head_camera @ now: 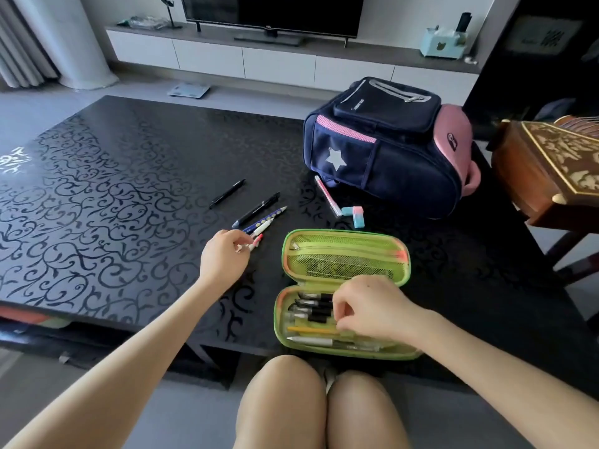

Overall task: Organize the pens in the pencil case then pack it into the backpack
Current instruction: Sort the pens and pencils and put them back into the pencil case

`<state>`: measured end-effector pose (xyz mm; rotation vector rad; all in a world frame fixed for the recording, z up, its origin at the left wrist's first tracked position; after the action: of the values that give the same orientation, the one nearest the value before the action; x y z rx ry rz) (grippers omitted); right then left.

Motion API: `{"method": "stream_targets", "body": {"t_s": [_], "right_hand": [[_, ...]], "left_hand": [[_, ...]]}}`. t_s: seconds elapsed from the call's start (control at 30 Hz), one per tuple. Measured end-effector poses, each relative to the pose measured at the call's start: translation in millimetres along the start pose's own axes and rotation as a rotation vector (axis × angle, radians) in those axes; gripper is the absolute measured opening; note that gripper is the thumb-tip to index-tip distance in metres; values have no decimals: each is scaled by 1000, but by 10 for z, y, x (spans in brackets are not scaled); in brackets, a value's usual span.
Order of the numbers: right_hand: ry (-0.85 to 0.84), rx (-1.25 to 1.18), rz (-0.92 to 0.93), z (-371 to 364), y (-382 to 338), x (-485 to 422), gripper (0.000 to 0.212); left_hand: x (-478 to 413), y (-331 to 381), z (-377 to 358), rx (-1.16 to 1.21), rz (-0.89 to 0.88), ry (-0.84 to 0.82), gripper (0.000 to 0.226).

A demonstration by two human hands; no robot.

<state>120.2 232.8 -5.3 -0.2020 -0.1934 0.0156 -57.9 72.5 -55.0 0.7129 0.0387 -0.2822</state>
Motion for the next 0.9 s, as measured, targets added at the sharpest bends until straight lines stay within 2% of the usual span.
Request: {"method": "stream_targets", "body": {"t_s": [0.13, 0.23, 0.33, 0.43, 0.6, 0.7, 0.8, 0.9], "right_hand": [[172, -96, -42, 260, -35, -554, 14], [310, -44, -33, 227, -58, -1120, 23], [351, 85, 17, 133, -80, -1633, 24], [351, 208, 23, 83, -33, -2009, 26], [333, 326, 48, 100, 95, -2531, 29], [234, 468, 195, 34, 31, -2754, 32], [197, 591, 341, -32, -29, -2833, 23], [322, 603, 401, 16, 13, -2809, 15]], "left_hand": [[-152, -181, 80, -221, -23, 64, 21], [-294, -213, 81, -233, -25, 72, 24], [-439, -259, 31, -194, 4, -4, 24], [-501, -305, -9, -216, 0, -46, 19], [-723, -309, 7, -213, -96, 47, 17], [-934, -360, -43, -188, -61, 30, 21], [-1151, -437, -19, -304, -52, 157, 27], [-1434, -534, -10, -404, -39, 117, 36]]}}
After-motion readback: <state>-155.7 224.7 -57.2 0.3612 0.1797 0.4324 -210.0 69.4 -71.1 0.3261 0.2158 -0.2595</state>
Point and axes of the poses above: each hand's wrist, its own x-axis away from the middle knuckle, its own z-axis out of the back of the hand, y = z × x, the point moved 4 cm from there along -x, towards the middle knuckle, and after that the axes turned 5 degrees about y, right-handed, at the moved point
